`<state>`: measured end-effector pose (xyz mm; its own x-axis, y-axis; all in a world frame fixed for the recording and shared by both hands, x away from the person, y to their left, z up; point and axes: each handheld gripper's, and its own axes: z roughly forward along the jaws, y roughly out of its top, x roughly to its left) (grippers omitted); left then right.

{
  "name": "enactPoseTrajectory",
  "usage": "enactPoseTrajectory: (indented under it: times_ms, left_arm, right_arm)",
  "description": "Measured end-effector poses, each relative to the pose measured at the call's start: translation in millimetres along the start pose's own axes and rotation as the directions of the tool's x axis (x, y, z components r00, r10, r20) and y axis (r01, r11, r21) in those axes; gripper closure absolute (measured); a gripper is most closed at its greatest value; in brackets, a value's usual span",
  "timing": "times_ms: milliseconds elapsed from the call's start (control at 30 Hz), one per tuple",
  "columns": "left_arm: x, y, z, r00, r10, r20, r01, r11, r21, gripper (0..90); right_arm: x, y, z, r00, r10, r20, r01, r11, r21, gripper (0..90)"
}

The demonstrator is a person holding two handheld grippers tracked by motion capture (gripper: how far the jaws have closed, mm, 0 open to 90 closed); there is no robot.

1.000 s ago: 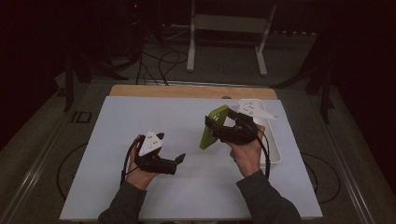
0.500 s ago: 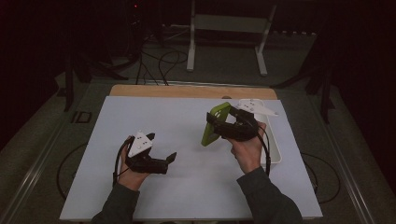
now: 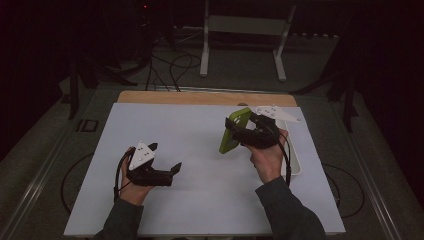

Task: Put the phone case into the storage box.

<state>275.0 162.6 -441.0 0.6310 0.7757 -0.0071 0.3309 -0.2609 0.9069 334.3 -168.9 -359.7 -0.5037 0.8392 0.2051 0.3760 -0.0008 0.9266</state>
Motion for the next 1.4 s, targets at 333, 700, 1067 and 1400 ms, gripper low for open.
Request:
enactPoseTrajectory:
  times_ms: [333, 700, 1067, 1400]
  left_arm:
    - [8.1, -10.8, -6.7, 0.9994, -0.012, -0.032, 0.012, 0.9999, 0.012, 0.0]
    - [18.5, -24.0, -17.5, 0.9978, -0.04, -0.052, 0.041, 0.9991, 0.01, 0.0]
    - [29.4, -42.6, -29.5, 0.9949, -0.061, -0.08, 0.062, 0.998, 0.012, 0.0]
    - [37.6, -57.5, -40.8, 0.9922, -0.072, -0.101, 0.073, 0.9973, 0.001, 0.0]
  right_arm:
    - [-5.0, 1.4, -0.2, 0.9997, 0.012, 0.021, -0.012, 1.0, -0.005, 16.1]
    - [-6.7, 5.8, 0.5, 0.9993, 0.006, 0.037, -0.006, 1.0, -0.006, 16.1]
    - [-9.3, 11.3, 1.1, 0.9983, -0.003, 0.059, 0.004, 1.0, -0.007, 16.1]
    - [-12.6, 12.7, 1.6, 0.9972, -0.008, 0.075, 0.009, 1.0, -0.001, 16.1]
